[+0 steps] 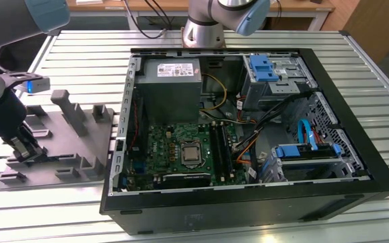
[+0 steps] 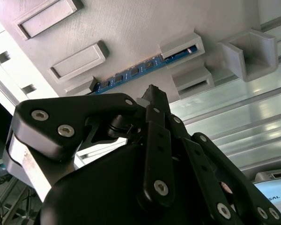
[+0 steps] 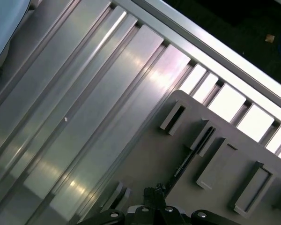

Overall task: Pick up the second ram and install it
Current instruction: 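Pick up the second ram and move it above second insertion slot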

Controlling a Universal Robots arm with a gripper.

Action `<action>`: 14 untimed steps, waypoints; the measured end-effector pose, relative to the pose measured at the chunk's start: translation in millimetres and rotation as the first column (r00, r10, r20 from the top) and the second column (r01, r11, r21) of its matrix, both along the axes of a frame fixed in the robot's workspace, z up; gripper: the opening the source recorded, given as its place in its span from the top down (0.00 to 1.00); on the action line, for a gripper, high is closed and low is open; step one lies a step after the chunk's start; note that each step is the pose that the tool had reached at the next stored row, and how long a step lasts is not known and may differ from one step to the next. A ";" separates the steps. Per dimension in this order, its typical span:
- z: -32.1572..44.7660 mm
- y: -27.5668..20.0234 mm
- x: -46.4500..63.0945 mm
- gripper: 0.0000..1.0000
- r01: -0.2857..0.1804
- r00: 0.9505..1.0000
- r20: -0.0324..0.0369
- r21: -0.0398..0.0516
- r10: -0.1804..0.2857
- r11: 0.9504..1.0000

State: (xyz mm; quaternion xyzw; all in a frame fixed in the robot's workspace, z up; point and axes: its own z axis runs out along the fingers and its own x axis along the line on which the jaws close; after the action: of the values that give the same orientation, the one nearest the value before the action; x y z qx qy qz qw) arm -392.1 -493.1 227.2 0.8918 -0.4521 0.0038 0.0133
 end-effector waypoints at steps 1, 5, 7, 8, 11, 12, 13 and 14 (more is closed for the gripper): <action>0.0 0.0 0.0 0.90 -0.006 1.000 0.000 0.000 0.006 1.000; 0.0 0.0 0.0 0.90 -0.031 1.000 0.000 0.000 0.031 1.000; 0.0 0.0 0.0 0.90 -0.043 0.999 0.000 0.000 0.043 0.999; 0.0 0.0 0.0 0.90 -0.050 0.999 0.000 0.000 0.050 0.999; 0.0 0.0 0.0 0.90 -0.069 0.998 0.000 0.000 0.069 0.998; 0.0 0.0 0.0 0.90 -0.075 0.997 0.000 0.000 0.075 0.997; 0.0 0.0 0.0 0.90 -0.081 0.997 0.000 0.000 0.081 0.997; 0.1 0.0 0.0 0.90 -0.087 0.996 0.000 0.000 0.087 0.996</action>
State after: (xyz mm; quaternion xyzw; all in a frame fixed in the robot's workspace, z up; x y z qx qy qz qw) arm -392.1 -493.1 227.2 0.9107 -0.4129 0.0043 0.0132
